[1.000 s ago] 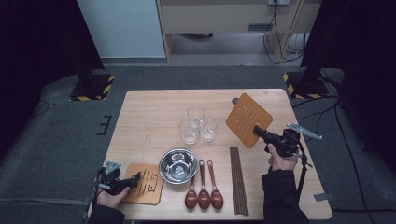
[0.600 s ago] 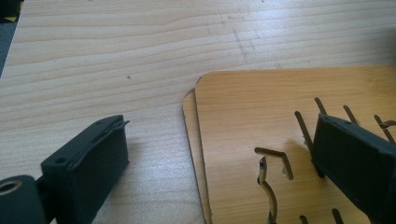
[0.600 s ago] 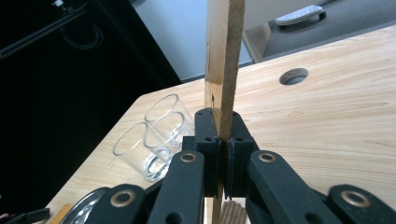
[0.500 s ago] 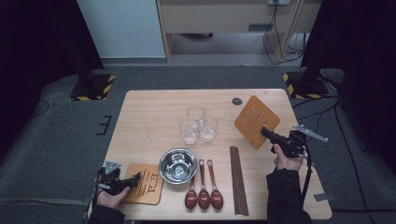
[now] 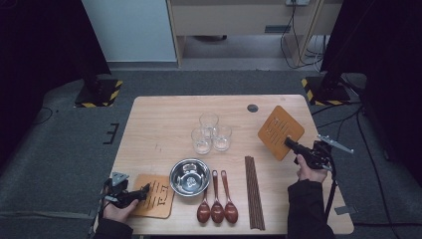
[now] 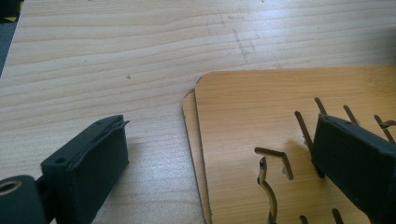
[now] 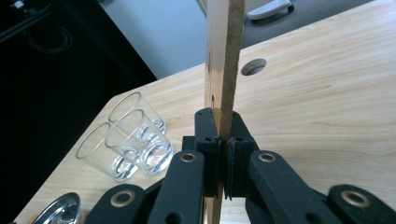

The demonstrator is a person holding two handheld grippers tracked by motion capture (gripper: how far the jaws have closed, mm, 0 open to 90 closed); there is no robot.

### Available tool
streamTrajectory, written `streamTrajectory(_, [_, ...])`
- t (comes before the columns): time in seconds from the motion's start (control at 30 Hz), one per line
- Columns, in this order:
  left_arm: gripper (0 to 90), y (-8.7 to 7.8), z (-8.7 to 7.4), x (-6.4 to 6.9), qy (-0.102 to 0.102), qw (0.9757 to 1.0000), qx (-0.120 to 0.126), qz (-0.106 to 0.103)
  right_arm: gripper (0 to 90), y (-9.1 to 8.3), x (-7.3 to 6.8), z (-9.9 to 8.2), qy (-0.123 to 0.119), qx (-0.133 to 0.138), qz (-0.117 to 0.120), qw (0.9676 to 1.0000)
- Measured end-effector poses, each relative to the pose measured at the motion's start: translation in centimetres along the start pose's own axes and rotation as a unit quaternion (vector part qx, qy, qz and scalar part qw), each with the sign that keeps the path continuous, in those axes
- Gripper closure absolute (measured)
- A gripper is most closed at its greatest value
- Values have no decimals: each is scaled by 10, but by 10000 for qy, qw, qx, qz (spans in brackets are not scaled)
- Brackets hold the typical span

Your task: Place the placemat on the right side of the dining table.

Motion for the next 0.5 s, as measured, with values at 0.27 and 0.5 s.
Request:
streamTrajectory(0.27, [29,0,0,0,-1,10000,0,-1,871,1,11,-3,116,-73,-202,9997])
streamTrajectory(0.5, [28,0,0,0,1,10000,0,-1,871,2,19,-7,140,-131,-350,9992])
Point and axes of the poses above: each handheld gripper's, and its own axes: y roughly forward along the jaws, z roughly out of its top, x roughly to its right, the point moved 2 cm from there along y, roughly forward along the jaws, and after that the axes turned 1 degree about y, right-handed, at the moved point
